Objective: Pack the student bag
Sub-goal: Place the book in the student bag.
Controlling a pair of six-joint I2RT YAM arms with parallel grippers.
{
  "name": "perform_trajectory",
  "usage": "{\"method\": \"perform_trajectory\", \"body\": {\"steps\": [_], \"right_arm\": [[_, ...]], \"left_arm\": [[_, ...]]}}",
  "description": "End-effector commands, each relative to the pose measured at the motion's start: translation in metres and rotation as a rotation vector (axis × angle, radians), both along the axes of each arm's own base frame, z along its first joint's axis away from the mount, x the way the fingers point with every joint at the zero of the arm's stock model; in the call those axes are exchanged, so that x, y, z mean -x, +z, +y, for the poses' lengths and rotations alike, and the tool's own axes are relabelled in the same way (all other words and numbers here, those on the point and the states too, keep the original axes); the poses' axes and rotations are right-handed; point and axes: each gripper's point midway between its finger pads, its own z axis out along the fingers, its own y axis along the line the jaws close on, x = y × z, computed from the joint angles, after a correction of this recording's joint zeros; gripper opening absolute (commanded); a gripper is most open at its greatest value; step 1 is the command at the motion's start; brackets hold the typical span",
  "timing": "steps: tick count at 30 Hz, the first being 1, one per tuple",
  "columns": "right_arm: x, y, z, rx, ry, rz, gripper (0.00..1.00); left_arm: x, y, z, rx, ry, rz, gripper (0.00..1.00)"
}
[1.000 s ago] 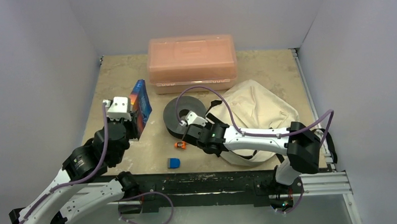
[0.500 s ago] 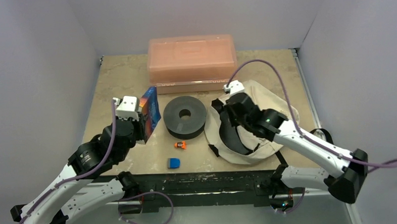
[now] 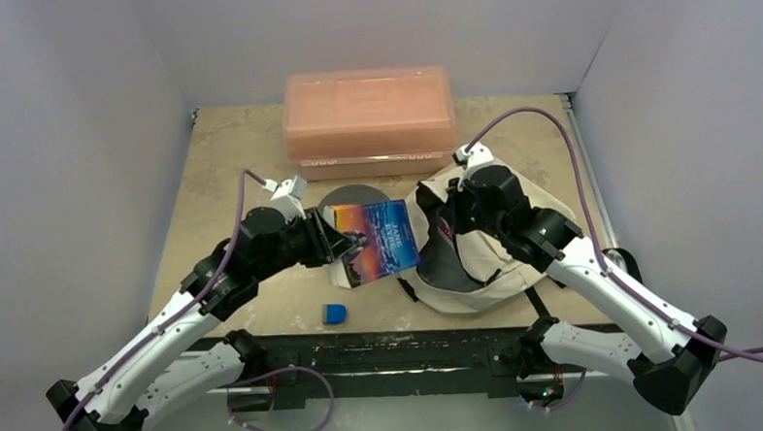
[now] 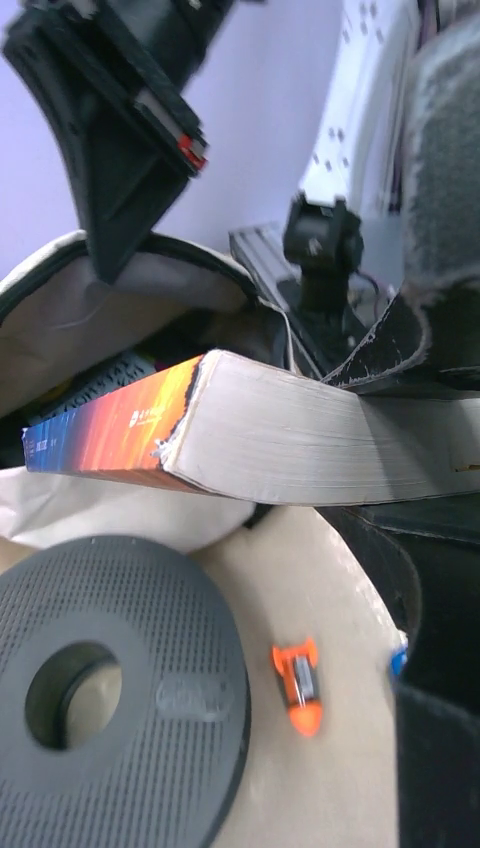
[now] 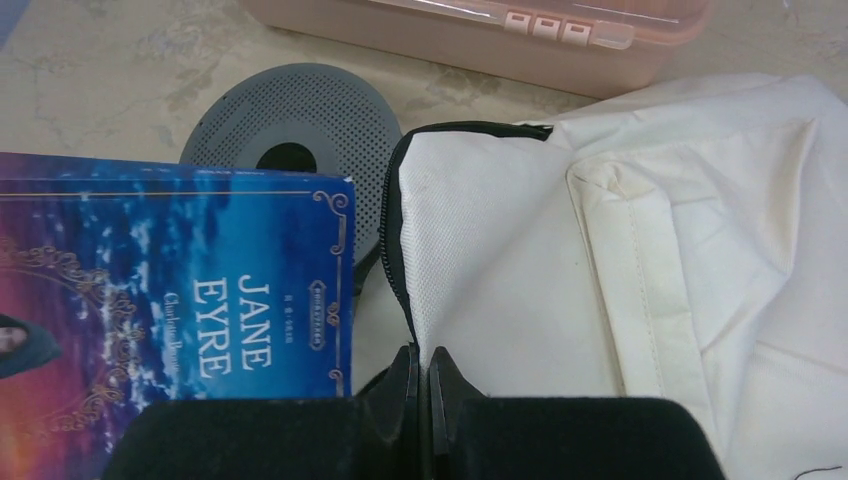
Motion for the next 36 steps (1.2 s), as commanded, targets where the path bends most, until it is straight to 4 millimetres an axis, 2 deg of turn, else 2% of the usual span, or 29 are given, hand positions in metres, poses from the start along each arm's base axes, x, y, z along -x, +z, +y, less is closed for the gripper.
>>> {"method": "perform_trajectory", "body": {"steps": [1, 4, 7, 10, 18, 24, 28, 31, 36], "right_arm": [[-0.008, 0.051, 0.011, -0.143, 0.002, -0.128, 0.0], [-0.006, 0.058, 0.01, -0.163, 0.008, -0.145, 0.0], [-0.004, 0.061, 0.011, -0.179, 0.017, -0.155, 0.0], [-0.003, 0.062, 0.012, -0.187, 0.021, -0.157, 0.0], [-0.001, 0.068, 0.02, -0.218, 0.057, -0.165, 0.0], [-0.001, 0.077, 0.022, -0.242, 0.067, -0.18, 0.0], [-0.001, 0.081, 0.024, -0.252, 0.072, -0.184, 0.0], [0.0, 0.081, 0.026, -0.26, 0.079, -0.178, 0.0], [0.002, 0.081, 0.028, -0.27, 0.087, -0.17, 0.0]], "left_arm": [[-0.016, 0.095, -0.038, 0.504, -0.052, -0.039, 0.0], [-0.037, 0.085, -0.048, 0.651, -0.043, 0.1, 0.0], [-0.052, 0.085, -0.053, 0.761, -0.035, 0.138, 0.0], [-0.06, 0.087, -0.058, 0.782, -0.024, 0.169, 0.0], [-0.074, 0.073, -0.086, 0.856, -0.061, 0.302, 0.0], [-0.076, 0.058, -0.115, 0.843, -0.089, 0.35, 0.0], [-0.075, 0.054, -0.142, 0.846, -0.142, 0.353, 0.0], [-0.076, 0.042, -0.164, 0.833, -0.158, 0.37, 0.0], [-0.088, 0.018, -0.192, 0.816, -0.085, 0.323, 0.0]]}}
